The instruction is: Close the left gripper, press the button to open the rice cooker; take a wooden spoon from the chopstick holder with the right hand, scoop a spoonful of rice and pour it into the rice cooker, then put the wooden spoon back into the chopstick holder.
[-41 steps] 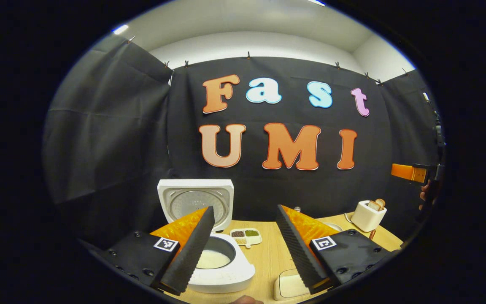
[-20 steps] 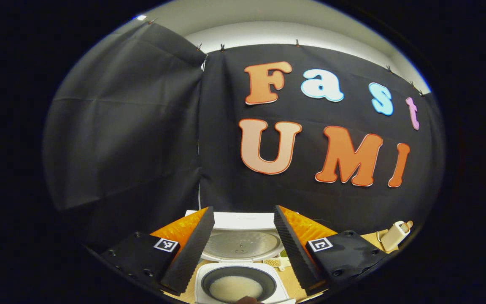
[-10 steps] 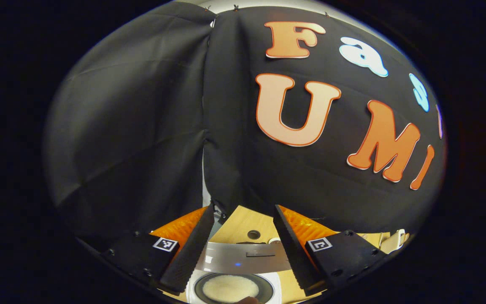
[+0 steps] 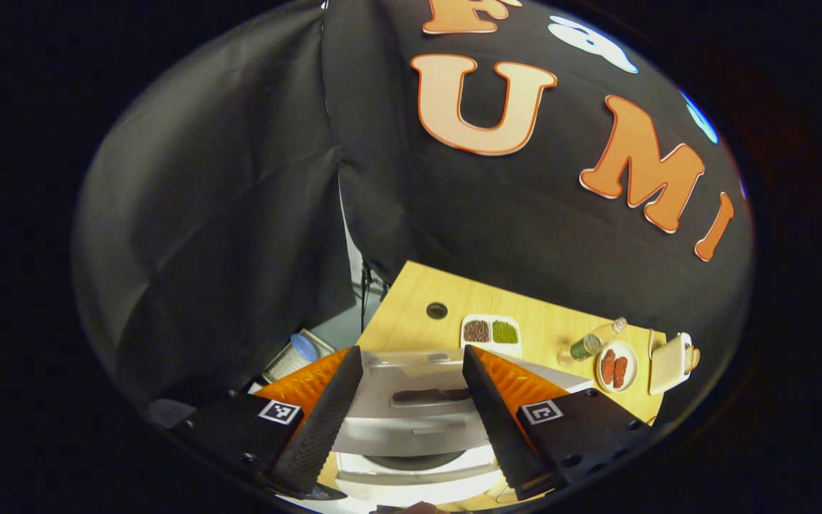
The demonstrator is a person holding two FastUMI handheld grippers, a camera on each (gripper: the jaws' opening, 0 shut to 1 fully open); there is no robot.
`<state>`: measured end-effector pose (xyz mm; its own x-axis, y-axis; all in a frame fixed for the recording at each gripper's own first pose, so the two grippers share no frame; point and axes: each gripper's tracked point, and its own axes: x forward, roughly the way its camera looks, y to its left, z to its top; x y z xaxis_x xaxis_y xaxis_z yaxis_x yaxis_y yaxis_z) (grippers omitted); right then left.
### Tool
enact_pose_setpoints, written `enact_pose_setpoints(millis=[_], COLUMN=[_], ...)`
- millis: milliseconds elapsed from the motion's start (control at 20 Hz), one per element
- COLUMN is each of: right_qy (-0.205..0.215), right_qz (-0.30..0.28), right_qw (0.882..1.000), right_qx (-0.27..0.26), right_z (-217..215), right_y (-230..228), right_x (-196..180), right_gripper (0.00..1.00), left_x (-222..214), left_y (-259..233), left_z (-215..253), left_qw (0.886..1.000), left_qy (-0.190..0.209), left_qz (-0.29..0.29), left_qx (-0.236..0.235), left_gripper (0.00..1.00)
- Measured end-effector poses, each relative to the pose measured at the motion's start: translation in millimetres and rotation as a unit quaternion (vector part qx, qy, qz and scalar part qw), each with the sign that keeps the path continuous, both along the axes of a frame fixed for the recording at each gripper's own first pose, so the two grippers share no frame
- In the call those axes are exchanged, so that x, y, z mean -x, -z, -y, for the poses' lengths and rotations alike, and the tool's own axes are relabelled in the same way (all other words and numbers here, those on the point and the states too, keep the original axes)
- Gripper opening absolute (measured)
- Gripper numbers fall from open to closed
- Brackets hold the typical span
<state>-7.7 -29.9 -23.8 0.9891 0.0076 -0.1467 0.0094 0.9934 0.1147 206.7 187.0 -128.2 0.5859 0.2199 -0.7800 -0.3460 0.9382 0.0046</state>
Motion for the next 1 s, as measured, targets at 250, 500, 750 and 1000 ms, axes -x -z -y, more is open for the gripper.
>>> enact_pose_setpoints(millis=[250, 500, 750, 1000], right_qy=[-0.022, -0.034, -0.05, -0.082], right_qz=[-0.011, -0.028, -0.043, -0.023], right_qw=[1.0, 0.999, 0.998, 0.996], right_qx=[-0.003, -0.005, -0.009, -0.001], right_z=[-5.5, -8.7, -21.0, -47.1], right_y=[13.2, 25.8, 36.1, 31.3], right_x=[-1.4, 1.0, -0.3, -8.1], right_gripper=[0.87, 0.87, 0.87, 0.87], left_x=[60.9, 105.7, 106.4, 116.0], left_y=[63.0, 140.3, 138.5, 120.3], left_z=[25.6, 46.3, 43.3, 63.0], left_qw=[0.997, 0.986, 0.991, 0.999], left_qy=[-0.009, -0.031, -0.042, -0.007], left_qz=[-0.078, -0.158, -0.127, -0.033], left_qx=[0.022, 0.032, 0.018, -0.008], left_gripper=[0.98, 0.98, 0.99, 0.98])
